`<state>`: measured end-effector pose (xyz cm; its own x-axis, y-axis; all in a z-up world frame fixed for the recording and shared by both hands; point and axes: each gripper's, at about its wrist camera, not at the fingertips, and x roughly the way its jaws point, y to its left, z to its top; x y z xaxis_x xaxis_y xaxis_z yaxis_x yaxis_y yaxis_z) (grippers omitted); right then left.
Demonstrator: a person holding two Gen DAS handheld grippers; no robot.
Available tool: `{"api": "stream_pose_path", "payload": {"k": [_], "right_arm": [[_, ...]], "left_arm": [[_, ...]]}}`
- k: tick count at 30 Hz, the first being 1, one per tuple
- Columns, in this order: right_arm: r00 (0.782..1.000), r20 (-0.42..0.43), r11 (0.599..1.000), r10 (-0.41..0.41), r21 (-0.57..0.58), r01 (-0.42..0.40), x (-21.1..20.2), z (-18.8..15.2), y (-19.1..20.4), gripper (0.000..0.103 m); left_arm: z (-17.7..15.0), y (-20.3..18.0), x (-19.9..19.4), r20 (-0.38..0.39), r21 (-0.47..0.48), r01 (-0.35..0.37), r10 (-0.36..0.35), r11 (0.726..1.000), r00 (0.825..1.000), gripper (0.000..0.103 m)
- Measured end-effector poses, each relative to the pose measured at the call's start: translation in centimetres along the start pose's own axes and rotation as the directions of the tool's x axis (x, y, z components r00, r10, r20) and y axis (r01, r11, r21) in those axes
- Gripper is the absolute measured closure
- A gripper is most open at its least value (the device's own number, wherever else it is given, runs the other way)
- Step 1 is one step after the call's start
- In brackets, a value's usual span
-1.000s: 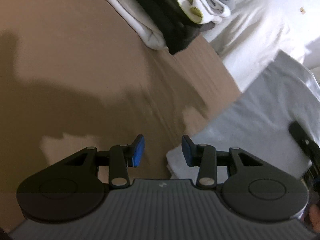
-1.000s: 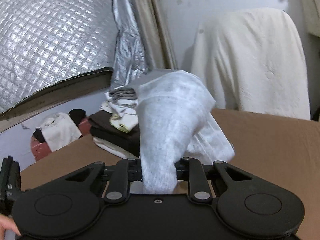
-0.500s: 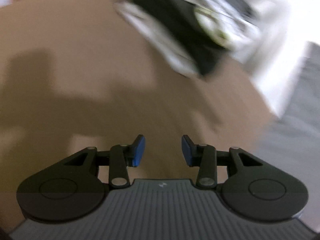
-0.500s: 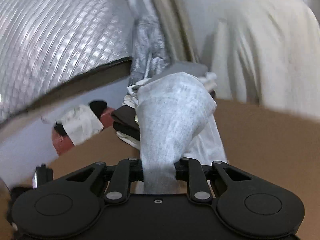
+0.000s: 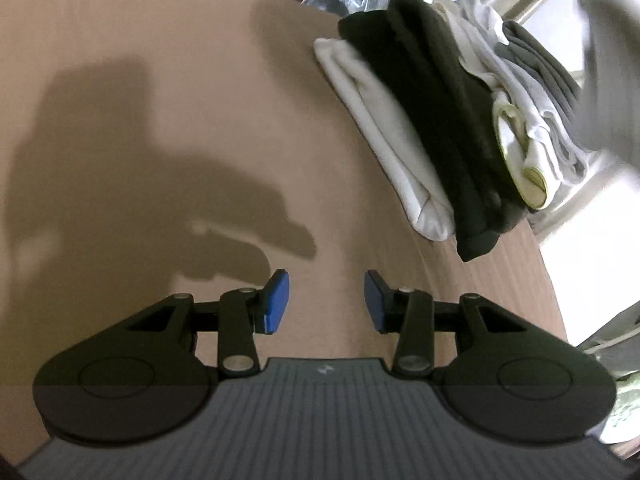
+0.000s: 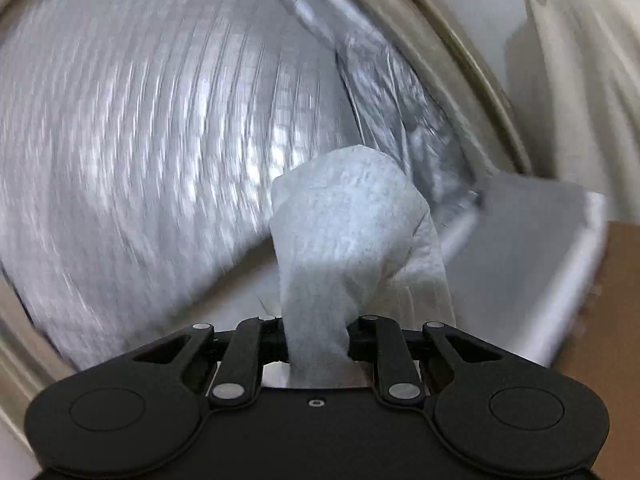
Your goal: Fold clothes
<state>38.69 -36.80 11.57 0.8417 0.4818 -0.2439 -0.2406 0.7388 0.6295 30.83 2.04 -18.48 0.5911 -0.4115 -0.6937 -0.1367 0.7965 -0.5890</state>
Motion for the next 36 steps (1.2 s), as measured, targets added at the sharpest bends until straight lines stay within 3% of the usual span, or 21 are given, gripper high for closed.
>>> {"api": "stream_pose_path", "payload": {"k": [3, 5, 7, 9, 10, 12, 13, 14, 16, 17, 18, 20, 21, 22, 24, 25, 27, 28, 30, 32, 36], "right_arm": [[0.996, 0.094, 0.999, 0.004, 0.054, -0.009, 3.6, 3.9, -4.3, 0.081], [0.988, 0.138, 0.994, -0.066, 0.092, 0.054, 6.3, 4.9, -8.5, 0.08], [0.979, 0.118, 0.976, -0.169, 0.155, 0.15, 8.7, 4.7, -12.7, 0.079], [0.95, 0.076, 0.936, -0.304, 0.21, 0.282, 10.4, 3.5, -16.3, 0.076], [0.942, 0.08, 0.927, -0.326, 0.223, 0.302, 10.6, 2.8, -17.8, 0.075], [0.95, 0.113, 0.933, -0.29, 0.253, 0.255, 10.1, 1.9, -19.8, 0.069], [0.954, 0.125, 0.936, -0.271, 0.264, 0.231, 9.9, 1.6, -20.5, 0.059], [0.956, 0.125, 0.938, -0.266, 0.263, 0.226, 9.8, 1.6, -21.0, 0.058], [0.955, 0.109, 0.944, -0.275, 0.216, 0.248, 10.4, 2.5, -20.7, 0.058], [0.953, 0.108, 0.953, -0.283, 0.143, 0.267, 10.7, 3.2, -19.7, 0.069], [0.951, 0.109, 0.956, -0.29, 0.068, 0.284, 11.0, 3.9, -18.7, 0.072], [0.966, 0.135, 0.969, -0.221, -0.083, 0.233, 11.1, 5.0, -16.3, 0.075], [0.962, 0.124, 0.961, -0.243, -0.103, 0.256, 11.5, 5.2, -16.0, 0.075], [0.957, 0.113, 0.952, -0.267, -0.121, 0.28, 11.9, 5.5, -15.8, 0.065], [0.904, 0.037, 0.893, -0.426, -0.145, 0.427, 13.4, 5.1, -15.8, 0.043], [0.885, 0.018, 0.873, -0.465, -0.157, 0.462, 13.7, 4.8, -15.9, 0.041], [0.882, 0.059, 0.874, -0.467, -0.117, 0.471, 12.5, 4.2, -15.8, 0.032], [0.867, 0.08, 0.861, -0.491, -0.103, 0.498, 11.6, 4.0, -15.7, 0.024], [0.833, 0.122, 0.832, -0.539, -0.074, 0.549, 9.9, 3.6, -15.7, 0.022], [0.843, 0.139, 0.838, -0.519, -0.112, 0.534, 8.1, 3.3, -15.6, 0.022], [0.927, 0.062, 0.929, -0.369, -0.007, 0.37, 4.3, 3.2, -16.4, 0.022]], "left_arm": [[0.4, 0.4, 0.5, -0.008, -0.048, 0.027, -0.027, 0.998, 1.0, 0.063], [0.5, 0.5, 1.1, -0.017, -0.068, 0.029, -0.03, 0.997, 0.999, 0.063], [0.3, 0.4, 1.7, -0.032, -0.073, 0.025, -0.028, 0.997, 0.999, 0.063], [0.2, 0.2, 2.1, -0.044, -0.067, 0.028, -0.031, 0.997, 0.999, 0.063], [0.2, 0.1, 2.3, -0.047, -0.062, 0.03, -0.033, 0.998, 0.998, 0.063], [0.0, -0.1, 2.3, -0.052, -0.054, 0.033, -0.035, 0.998, 0.998, 0.063], [0.0, -0.2, 2.2, -0.053, -0.053, 0.034, -0.037, 0.998, 0.998, 0.063], [0.0, -0.3, 2.1, -0.044, -0.044, 0.037, -0.039, 0.998, 0.998, 0.063], [0.0, -0.7, 1.9, -0.02, -0.018, 0.044, -0.044, 0.999, 0.999, 0.063], [0.0, -0.9, 1.8, -0.008, -0.005, 0.047, -0.047, 0.999, 0.999, 0.063], [0.1, -1.2, 1.5, 0.012, 0.016, 0.049, -0.049, 0.999, 0.999, 0.063], [0.3, -1.7, 1.1, 0.049, 0.049, 0.056, -0.058, 0.997, 0.997, 0.063], [0.3, -1.9, 0.9, 0.066, 0.061, 0.063, -0.067, 0.996, 0.996, 0.063], [0.3, -2.1, 0.9, 0.073, 0.076, 0.061, -0.066, 0.995, 0.995, 0.063], [0.3, -2.4, 1.0, 0.077, 0.105, 0.048, -0.056, 0.993, 0.995, 0.063], [0.3, -2.4, 1.1, 0.077, 0.118, 0.038, -0.048, 0.992, 0.996, 0.063], [0.4, -2.4, 0.9, 0.084, 0.127, 0.037, -0.048, 0.991, 0.995, 0.063], [0.4, -2.4, 0.7, 0.088, 0.13, 0.038, -0.049, 0.991, 0.995, 0.063], [0.6, -2.6, 0.1, 0.11, 0.137, 0.061, -0.076, 0.989, 0.991, 0.063], [0.9, -3.4, -0.3, 0.139, 0.166, 0.082, -0.105, 0.983, 0.985, 0.063], [4.1, -6.3, -0.3, 0.161, 0.19, 0.171, -0.203, 0.967, 0.966, 0.063]]}}
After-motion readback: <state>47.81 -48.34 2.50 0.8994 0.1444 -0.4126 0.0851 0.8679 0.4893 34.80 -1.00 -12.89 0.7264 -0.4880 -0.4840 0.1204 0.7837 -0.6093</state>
